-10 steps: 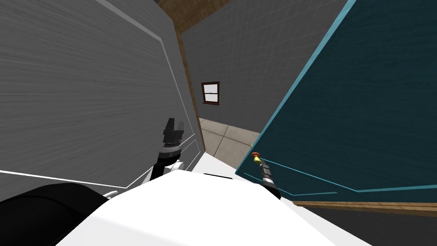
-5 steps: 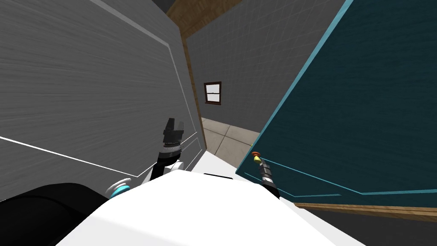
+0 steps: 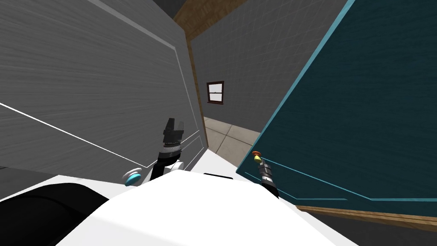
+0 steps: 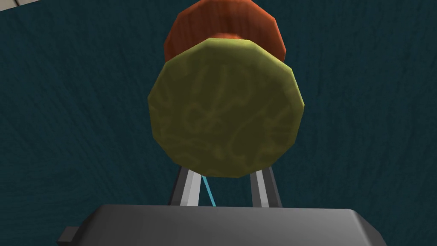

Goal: Pull the door open

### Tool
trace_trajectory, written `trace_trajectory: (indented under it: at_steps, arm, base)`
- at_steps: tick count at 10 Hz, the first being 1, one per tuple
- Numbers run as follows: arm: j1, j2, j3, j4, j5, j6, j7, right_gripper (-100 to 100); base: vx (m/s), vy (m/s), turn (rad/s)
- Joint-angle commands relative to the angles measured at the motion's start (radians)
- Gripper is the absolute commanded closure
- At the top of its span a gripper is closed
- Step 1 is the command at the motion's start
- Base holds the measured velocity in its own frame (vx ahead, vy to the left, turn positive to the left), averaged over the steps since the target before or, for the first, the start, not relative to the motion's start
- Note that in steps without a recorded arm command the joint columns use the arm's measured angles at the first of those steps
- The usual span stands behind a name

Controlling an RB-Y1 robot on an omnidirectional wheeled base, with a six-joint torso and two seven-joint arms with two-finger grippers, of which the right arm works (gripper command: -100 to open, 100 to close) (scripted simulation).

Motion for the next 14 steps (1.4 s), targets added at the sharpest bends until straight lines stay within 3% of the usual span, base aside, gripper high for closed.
trace_trajectory:
  at_steps: [1, 14]
  arm:
    - [-0.002, 0.0, 0.004, -0.023, -0.02, 0.005, -0.05, 100]
    - [-0.028, 0.008, 0.026, -0.023, -0.137, 0.048, -0.348, 100]
  base:
    - [-0.068, -0.012, 0.121]
    - [-0.068, -0.015, 0.084]
